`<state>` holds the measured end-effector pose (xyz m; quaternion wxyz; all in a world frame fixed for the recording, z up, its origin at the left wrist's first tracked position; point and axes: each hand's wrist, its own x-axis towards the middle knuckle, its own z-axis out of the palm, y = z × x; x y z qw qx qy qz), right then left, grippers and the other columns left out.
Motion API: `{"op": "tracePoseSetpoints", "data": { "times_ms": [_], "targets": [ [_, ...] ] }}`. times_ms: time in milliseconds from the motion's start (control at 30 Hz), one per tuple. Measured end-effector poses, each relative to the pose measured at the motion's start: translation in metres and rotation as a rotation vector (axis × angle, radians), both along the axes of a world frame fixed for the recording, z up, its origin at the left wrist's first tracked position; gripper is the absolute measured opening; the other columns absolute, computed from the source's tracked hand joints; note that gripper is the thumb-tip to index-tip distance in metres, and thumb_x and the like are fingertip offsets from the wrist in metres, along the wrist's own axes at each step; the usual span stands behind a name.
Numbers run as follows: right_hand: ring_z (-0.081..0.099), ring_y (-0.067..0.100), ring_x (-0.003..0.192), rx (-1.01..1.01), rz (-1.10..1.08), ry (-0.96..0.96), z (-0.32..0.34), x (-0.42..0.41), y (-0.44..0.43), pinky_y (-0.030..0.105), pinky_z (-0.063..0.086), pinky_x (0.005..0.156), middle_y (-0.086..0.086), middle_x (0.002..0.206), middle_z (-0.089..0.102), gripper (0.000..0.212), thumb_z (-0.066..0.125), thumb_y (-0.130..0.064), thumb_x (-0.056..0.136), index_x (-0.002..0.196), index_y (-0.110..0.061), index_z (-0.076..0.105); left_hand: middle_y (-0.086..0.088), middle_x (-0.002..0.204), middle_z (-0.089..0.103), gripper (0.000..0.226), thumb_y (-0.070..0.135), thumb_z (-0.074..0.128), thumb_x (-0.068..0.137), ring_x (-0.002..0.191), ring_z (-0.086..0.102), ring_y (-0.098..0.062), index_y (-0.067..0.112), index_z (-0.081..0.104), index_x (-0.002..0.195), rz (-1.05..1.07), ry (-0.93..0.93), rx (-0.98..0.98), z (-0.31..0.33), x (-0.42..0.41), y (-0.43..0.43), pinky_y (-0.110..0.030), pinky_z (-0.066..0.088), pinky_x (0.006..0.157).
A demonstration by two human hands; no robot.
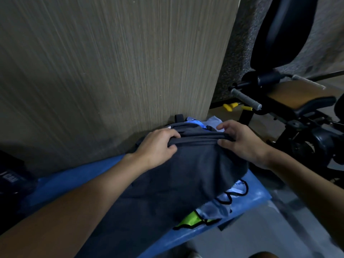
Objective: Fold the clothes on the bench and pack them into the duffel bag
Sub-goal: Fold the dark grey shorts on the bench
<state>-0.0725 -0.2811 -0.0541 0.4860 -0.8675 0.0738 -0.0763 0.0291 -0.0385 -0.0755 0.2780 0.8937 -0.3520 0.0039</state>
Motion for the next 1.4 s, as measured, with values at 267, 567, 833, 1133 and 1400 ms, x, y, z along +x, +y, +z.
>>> {"op": "tracePoseSetpoints", "data": {
  "times_ms": [267,567,833,1133,1400],
  "targets": [
    [0.063,0.003,0.064,-0.148,-0.08,0.193,-0.005,-0.028,-0.026,0.013,0.047,0.055,0.002,0.082,0.064,0.03,0.064,0.008,0.082,0.104,-0.012,0.061,0.017,0.105,0.062,0.034,0.039,0.049,0.081,0.102,0.059,-0.007,0.028,0.07,0.105,-0.067,0.08,-0.037,0.01,-0.021,-0.01,-0.044,0.045,0.1],
    [0.053,0.019,0.096,-0.382,0.031,0.008,-0.004,0.006,-0.001,0.026,0.041,0.088,-0.002,0.1,0.054,0.032,0.061,-0.002,0.078,0.099,-0.026,0.063,0.002,0.123,0.058,0.029,0.016,0.05,0.094,0.115,0.054,-0.02,0.015,0.067,0.117,0.086,0.061,-0.106,-0.018,0.004,0.008,-0.044,0.043,0.103],
    [0.034,0.02,0.129,-0.638,0.218,0.013,-0.006,0.065,0.045,0.046,0.029,0.108,-0.012,0.139,0.049,0.028,0.052,-0.025,0.097,0.12,-0.028,0.066,0.01,0.149,0.041,0.046,0.013,0.044,0.096,0.135,0.034,-0.014,0.02,0.054,0.14,0.147,-0.024,0.188,-0.025,0.023,0.026,-0.037,0.027,0.107],
    [0.036,0.016,0.119,-0.649,0.117,-0.133,0.001,0.074,0.047,0.045,0.032,0.104,-0.009,0.128,0.052,0.037,0.064,-0.027,0.088,0.124,-0.03,0.06,0.006,0.166,-0.005,0.074,-0.011,0.042,0.09,0.152,0.01,-0.013,0.016,0.025,0.157,0.12,-0.026,-0.153,-0.005,0.043,0.015,-0.028,0.018,0.122],
    [0.026,0.003,0.122,-0.674,0.479,-0.05,0.006,0.039,0.067,0.031,0.015,0.107,-0.02,0.122,0.042,0.045,0.079,-0.056,0.065,0.105,-0.043,0.063,0.013,0.101,0.053,0.041,-0.009,0.05,0.085,0.095,0.052,-0.006,0.021,0.068,0.107,0.048,0.06,-0.248,-0.031,0.031,0.045,-0.01,0.038,0.081]
  ]
}}
